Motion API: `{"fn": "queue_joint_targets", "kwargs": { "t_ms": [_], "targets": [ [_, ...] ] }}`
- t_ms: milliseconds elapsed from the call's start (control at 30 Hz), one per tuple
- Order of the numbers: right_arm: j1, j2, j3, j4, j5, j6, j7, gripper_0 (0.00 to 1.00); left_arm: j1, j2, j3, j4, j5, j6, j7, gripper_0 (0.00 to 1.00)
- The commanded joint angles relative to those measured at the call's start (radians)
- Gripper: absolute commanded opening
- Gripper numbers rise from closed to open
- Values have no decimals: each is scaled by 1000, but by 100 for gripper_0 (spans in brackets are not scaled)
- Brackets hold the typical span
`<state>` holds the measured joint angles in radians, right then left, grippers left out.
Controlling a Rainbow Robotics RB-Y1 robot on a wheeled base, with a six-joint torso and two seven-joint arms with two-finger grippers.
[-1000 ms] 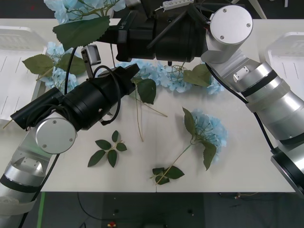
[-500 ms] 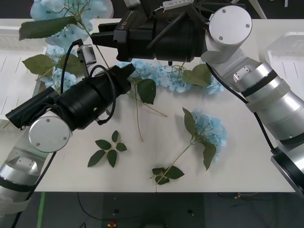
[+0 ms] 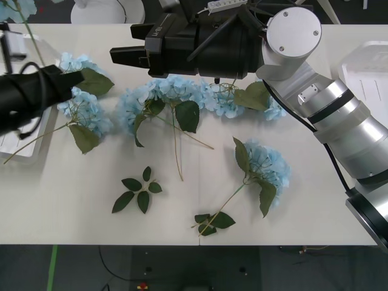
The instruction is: Place the red flowers into the right box and the blue flowers into the left box. If a person shows an open palm, hand one flower to the person first, then continue sorting.
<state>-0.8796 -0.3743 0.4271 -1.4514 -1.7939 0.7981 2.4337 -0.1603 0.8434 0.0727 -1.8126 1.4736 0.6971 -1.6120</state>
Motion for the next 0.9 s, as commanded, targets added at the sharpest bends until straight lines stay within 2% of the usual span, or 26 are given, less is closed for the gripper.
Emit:
{"fn": "queue_joint_targets", "kwargs": {
  "t_ms": [33, 100, 167, 333, 667, 800, 833, 867, 900],
  "targets": [
    [-50, 2, 1, -35, -56, -10, -35, 83, -77, 226, 176, 137, 28, 275, -3, 0],
    [-50, -25, -4, -35, -99, -10, -53, 83, -104, 302, 213, 237, 24, 372, -5, 0],
    [-50, -52, -4, -35, -128, -8, -101, 83, -122, 347, 219, 312, 16, 406, -9, 0],
    [-50, -126, -30, -35, -165, -8, -246, 83, -157, 387, 210, 473, -128, 441, -60, 0],
    [-22, -281, -96, -33, -163, -7, -840, 83, -248, 378, -67, 639, -285, 216, -104, 0],
    [-12, -327, -102, -26, -163, -11, -1065, 83, -268, 356, -109, 670, -342, 168, -106, 1],
    [-12, -341, -105, -15, -163, -11, -1150, 83, -266, 349, -116, 674, -360, 151, -108, 3],
    [-13, -348, -113, 2, -163, -13, -1239, 83, -266, 341, -123, 676, -381, 142, -108, 11],
    [-13, -351, -117, 10, -162, -13, -1280, 83, -266, 338, -123, 676, -391, 142, -108, 15]
  ]
}}
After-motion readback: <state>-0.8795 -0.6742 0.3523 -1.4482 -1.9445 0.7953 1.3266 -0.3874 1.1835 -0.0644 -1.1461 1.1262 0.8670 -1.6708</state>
